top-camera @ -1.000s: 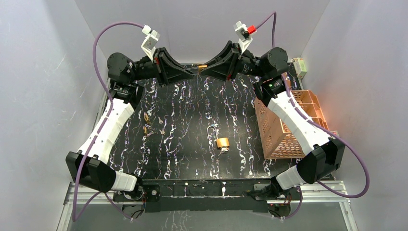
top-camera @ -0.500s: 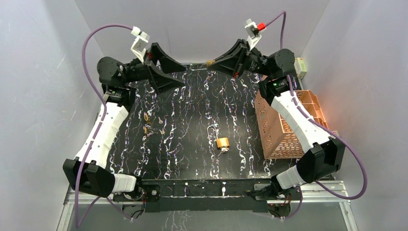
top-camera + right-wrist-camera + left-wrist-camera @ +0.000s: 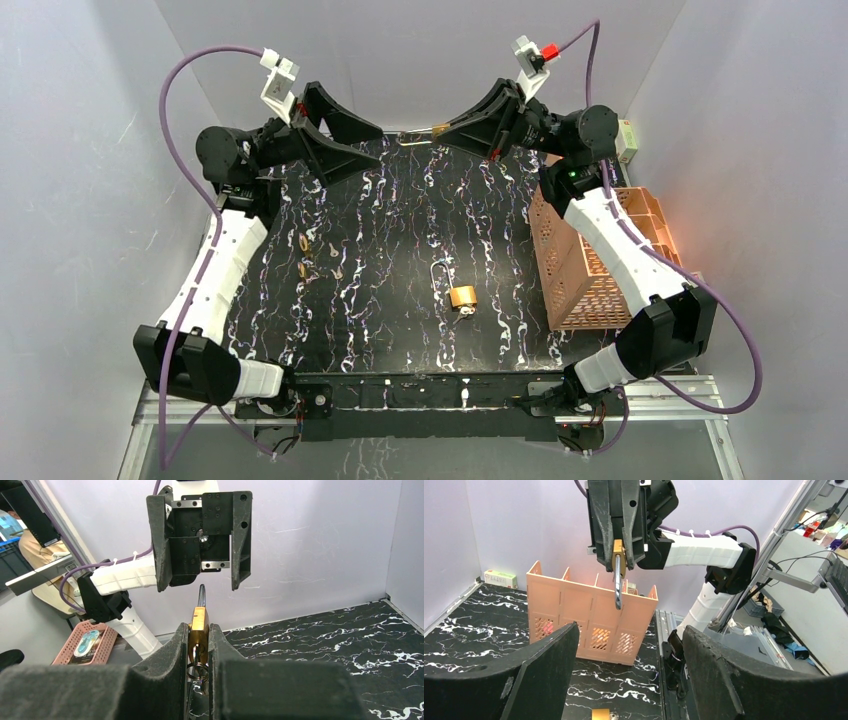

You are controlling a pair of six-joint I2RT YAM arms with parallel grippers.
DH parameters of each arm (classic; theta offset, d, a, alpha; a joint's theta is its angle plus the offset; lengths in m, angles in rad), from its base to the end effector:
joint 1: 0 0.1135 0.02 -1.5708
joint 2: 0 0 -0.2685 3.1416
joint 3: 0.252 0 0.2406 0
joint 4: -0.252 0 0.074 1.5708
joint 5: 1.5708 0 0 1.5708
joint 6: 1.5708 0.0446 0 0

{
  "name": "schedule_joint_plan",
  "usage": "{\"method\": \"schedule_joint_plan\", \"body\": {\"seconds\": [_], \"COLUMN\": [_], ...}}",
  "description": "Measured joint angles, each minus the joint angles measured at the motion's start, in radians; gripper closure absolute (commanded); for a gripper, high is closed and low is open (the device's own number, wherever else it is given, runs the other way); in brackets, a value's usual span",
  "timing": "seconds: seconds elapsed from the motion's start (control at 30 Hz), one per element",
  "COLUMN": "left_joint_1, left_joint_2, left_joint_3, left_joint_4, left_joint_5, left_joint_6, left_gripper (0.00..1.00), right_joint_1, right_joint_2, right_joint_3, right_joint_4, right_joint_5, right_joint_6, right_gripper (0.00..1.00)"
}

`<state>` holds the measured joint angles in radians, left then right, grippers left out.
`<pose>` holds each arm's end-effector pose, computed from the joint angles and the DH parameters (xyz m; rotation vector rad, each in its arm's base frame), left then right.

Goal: Lock with the key
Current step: Lock the lock.

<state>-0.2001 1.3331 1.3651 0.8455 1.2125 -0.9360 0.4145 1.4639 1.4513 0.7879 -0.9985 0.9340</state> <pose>0.2318 -0.0896 0.5108 0.9469 1.0741 -1.3720 0.2551 0.1532 0.5062 -0.8146 1.0614 1.5612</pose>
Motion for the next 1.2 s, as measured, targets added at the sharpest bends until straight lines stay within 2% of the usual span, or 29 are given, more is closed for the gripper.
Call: {"method": "schedule_joint_plan", "body": {"seconds": [0.33, 0.4, 0.63, 0.73, 0.8, 1.2], "left_joint_1": [-0.068, -0.076, -0.081, -0.085, -0.090, -0.103], "left_joint_2": [0.048, 0.048, 0.049, 0.049, 0.049, 0.050], "left_joint_3": [0.000, 0.000, 0.000, 0.000, 0.000, -0.010], "left_joint_4": [-0.016, -0.016, -0.017, -0.017, -0.017, -0.013], "left_joint_5": [-0.077, -0.091, -0.111, -0.113, -0.113, -0.132], "left_joint_6": [0.020, 0.029, 0.047, 0.053, 0.055, 0.068], "left_gripper": [0.36, 0.40, 0.65, 0.82, 1.00, 1.00], "right_joint_1": [0.016, 0.018, 0.020, 0.020, 0.020, 0.025], "right_joint_2": [0.011, 0.011, 0.011, 0.011, 0.011, 0.017], "right_joint_3": [0.000, 0.000, 0.000, 0.000, 0.000, 0.006], "right_joint_4": [0.000, 0.000, -0.002, -0.002, -0.003, -0.011], "right_joint_5": [0.000, 0.000, 0.000, 0.000, 0.000, 0.003], "right_joint_6": [0.003, 0.001, -0.006, -0.007, -0.009, -0.024], "right_gripper": [1.00, 1.00, 1.00, 1.00, 1.00, 1.00]}}
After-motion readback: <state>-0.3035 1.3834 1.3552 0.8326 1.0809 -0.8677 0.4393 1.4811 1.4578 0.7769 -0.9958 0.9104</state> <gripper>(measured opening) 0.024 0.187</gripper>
